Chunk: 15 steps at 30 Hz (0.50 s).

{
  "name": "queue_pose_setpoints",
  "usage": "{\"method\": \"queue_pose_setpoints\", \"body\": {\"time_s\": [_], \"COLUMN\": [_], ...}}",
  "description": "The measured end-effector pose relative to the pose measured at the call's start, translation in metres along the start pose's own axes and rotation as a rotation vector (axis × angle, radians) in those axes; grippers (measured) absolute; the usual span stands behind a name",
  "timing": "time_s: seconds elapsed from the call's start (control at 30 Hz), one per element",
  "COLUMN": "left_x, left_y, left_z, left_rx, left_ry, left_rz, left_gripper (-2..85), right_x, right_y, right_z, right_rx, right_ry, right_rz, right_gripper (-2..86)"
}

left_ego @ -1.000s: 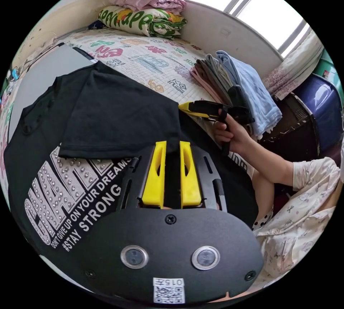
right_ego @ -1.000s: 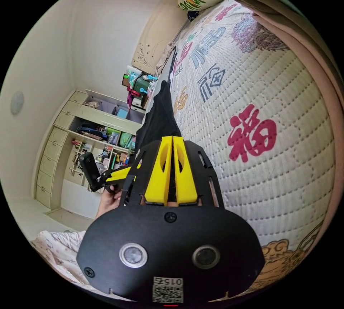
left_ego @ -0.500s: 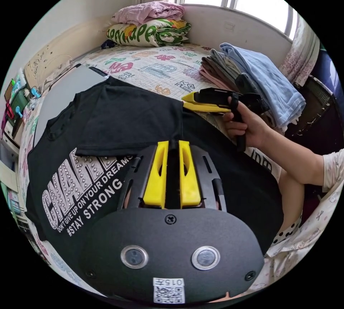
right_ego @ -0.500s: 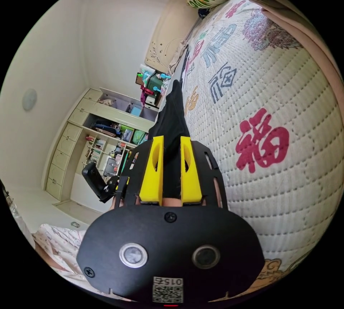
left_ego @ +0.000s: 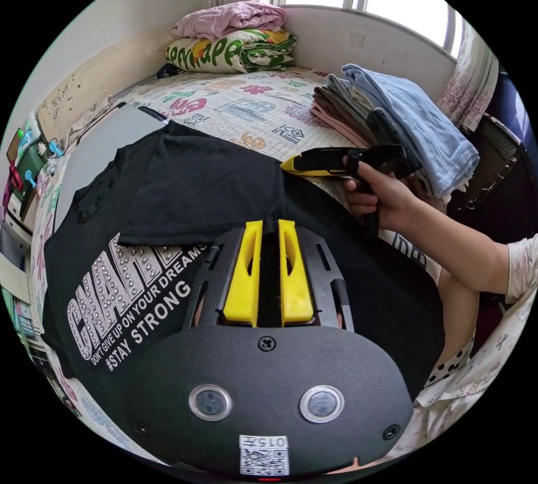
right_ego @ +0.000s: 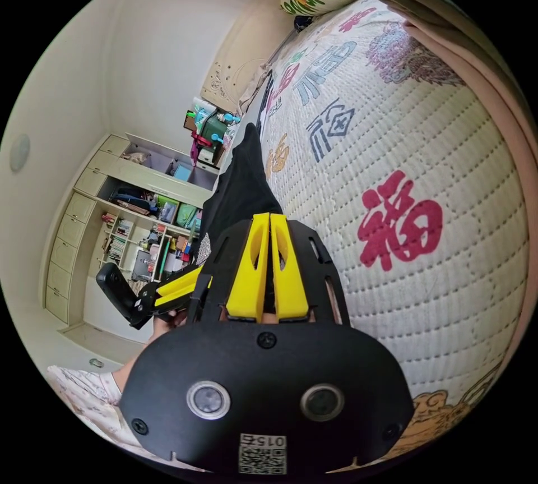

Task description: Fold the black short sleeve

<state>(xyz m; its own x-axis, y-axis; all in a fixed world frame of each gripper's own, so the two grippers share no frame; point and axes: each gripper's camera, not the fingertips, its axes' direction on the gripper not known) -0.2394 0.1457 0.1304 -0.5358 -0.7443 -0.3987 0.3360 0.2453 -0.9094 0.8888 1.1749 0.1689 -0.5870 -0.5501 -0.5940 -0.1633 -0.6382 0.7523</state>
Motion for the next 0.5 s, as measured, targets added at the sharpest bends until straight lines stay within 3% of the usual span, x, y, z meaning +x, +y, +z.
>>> {"method": "queue_pose_setpoints", "body": {"time_s": [0.3, 0.37, 0.43, 0.5], "left_x": [-0.035, -0.058, -0.102, -0.150], "left_y": [0.070, 0.086, 0.117, 0.158], "left_z": [0.008, 0.010, 0.007, -0.018], "left_rx": [-0.001, 0.000, 0.012, 0.132], "left_ry": [0.022, 0.099, 0.301, 0.461], "left_rz": [-0.008, -0.029, 0.001, -0.049], "left_gripper": [5.6, 5.5, 3.9, 2.9], "right_x": [0.025, 0.031, 0.039, 0.046], "right_y": [-0.003, -0.003, -0.005, -0.007], "right_z": [-0.025, -0.030, -0.036, -0.041], "right_rx": [0.032, 0.040, 0.050, 0.050], "right_ry": [-0.086, -0.103, -0.124, -0.144], "right_rz": [0.012, 0.016, 0.025, 0.030], "right_gripper": [-0.9, -0.8, -0.8, -0.7]}}
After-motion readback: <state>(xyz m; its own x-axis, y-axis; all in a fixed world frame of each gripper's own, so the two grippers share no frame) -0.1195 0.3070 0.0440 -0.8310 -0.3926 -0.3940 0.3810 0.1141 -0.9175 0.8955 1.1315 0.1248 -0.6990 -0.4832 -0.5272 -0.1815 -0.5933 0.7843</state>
